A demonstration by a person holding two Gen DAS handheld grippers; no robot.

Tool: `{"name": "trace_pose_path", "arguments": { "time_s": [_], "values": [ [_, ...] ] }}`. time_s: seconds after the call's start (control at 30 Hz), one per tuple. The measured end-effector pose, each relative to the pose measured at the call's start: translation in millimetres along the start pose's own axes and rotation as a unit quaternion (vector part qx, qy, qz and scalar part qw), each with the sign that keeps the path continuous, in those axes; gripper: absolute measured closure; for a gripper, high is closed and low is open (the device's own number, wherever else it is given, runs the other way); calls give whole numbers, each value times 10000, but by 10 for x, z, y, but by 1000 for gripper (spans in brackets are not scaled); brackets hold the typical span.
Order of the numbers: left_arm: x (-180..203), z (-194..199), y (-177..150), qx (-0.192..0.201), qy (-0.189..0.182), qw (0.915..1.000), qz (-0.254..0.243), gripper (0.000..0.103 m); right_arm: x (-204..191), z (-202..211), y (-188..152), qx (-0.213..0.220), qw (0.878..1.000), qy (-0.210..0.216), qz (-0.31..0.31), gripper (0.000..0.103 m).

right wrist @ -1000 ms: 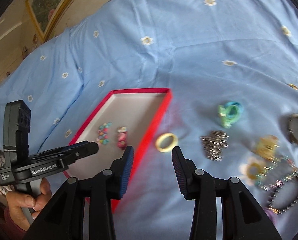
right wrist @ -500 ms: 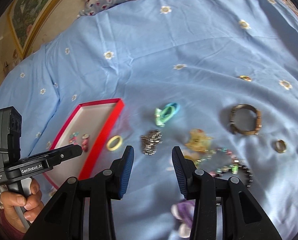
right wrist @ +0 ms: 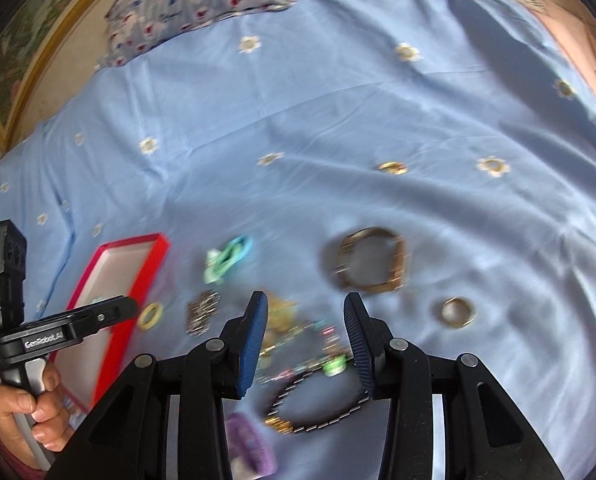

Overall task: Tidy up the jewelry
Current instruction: 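Grasp the green hair tie with the left tool while the right tool grasps the gold watch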

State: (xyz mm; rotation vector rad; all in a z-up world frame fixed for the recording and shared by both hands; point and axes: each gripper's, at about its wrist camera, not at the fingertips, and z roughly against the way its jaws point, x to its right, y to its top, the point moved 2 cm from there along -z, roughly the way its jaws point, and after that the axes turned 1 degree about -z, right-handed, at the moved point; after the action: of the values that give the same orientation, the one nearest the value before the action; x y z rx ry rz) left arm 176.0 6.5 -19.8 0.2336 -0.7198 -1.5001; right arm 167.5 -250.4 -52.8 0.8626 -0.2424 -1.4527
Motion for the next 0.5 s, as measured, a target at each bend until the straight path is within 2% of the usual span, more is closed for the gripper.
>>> {"name": "trace_pose_path", "arguments": {
  "time_s": [0.23,0.5],
  "values": [
    [47,-318,199,-162,-37,9999,6,64,260,-174,156,-42,9991,-398,-98,62],
    [65,-629,320,-324,-46,9995,32,67,375,-380,163,-191,9983,-537,-144,63]
  ]
}}
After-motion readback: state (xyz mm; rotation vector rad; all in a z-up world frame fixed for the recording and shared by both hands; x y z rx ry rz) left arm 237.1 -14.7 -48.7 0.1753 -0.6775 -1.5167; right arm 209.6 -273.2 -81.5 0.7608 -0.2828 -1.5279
